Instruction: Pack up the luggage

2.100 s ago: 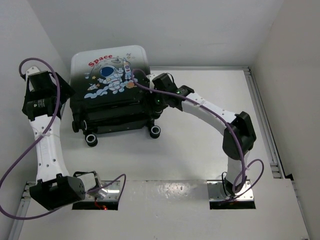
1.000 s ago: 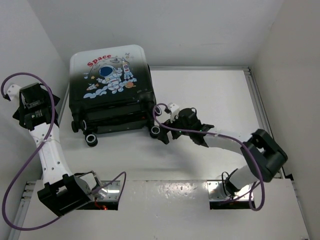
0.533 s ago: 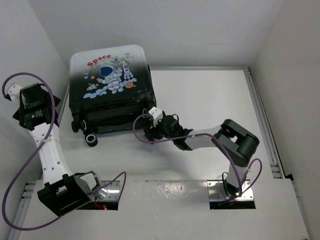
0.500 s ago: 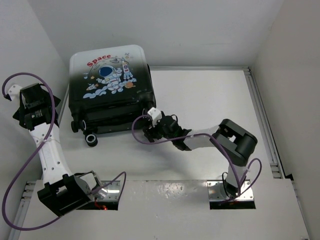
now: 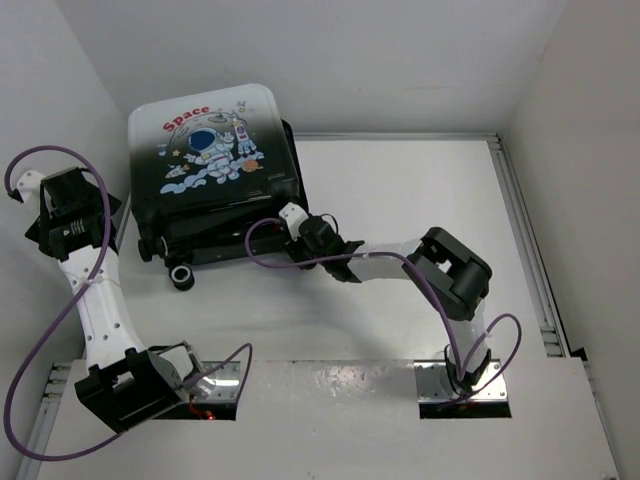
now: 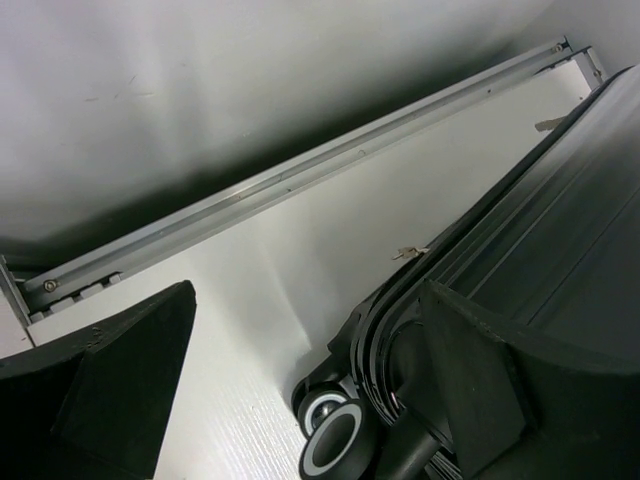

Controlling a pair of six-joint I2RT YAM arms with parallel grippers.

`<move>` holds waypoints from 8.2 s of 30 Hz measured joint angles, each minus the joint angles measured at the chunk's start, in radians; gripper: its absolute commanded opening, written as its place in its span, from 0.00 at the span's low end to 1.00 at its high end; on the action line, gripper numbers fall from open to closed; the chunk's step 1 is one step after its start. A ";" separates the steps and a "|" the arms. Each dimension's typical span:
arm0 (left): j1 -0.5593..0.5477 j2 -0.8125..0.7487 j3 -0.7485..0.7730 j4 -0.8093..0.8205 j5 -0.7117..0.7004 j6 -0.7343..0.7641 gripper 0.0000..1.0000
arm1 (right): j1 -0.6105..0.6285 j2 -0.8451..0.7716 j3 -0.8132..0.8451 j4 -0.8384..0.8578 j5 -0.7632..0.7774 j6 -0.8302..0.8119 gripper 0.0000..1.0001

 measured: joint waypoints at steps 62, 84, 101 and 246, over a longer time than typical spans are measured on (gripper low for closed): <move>-0.188 0.592 0.305 0.140 0.931 0.497 0.56 | -1.052 -0.688 -0.018 -0.728 -0.475 0.280 0.23; -0.435 0.918 0.331 0.521 1.166 0.686 0.47 | -0.986 -0.031 0.120 -0.729 -0.449 0.680 0.52; -0.412 0.410 -0.187 0.385 1.078 0.828 0.77 | -0.885 0.108 0.377 -0.469 -0.480 0.695 0.57; -0.308 0.583 -0.103 0.494 0.919 0.389 0.51 | -1.123 -0.383 0.270 -0.741 -0.561 -0.186 0.46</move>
